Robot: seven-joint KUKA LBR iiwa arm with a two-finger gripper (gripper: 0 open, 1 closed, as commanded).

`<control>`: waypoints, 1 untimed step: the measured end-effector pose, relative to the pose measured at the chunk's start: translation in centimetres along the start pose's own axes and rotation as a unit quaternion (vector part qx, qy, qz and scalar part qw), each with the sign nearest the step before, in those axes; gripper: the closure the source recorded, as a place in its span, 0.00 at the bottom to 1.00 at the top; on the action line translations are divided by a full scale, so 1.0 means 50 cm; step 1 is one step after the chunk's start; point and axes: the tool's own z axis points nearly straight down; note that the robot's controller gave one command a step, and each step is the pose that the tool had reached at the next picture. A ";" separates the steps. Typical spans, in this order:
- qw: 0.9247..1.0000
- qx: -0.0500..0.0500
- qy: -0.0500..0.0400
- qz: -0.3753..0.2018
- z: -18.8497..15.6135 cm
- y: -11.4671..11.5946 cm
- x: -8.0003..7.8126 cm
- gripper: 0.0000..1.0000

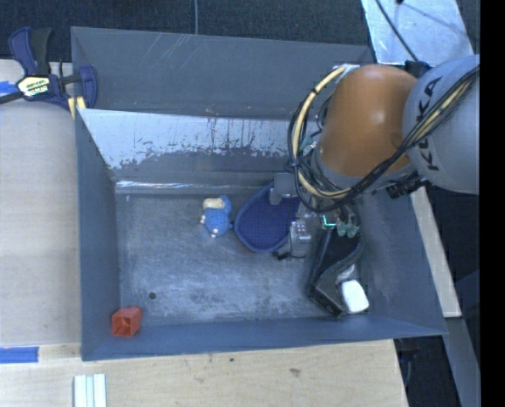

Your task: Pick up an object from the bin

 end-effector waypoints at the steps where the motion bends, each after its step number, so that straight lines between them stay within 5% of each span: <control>1: 1.000 0.000 -0.010 0.028 0.184 0.032 -0.033 0.00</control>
Offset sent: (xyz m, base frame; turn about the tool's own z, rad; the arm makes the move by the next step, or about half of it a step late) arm 0.0121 0.0163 -0.0923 0.0551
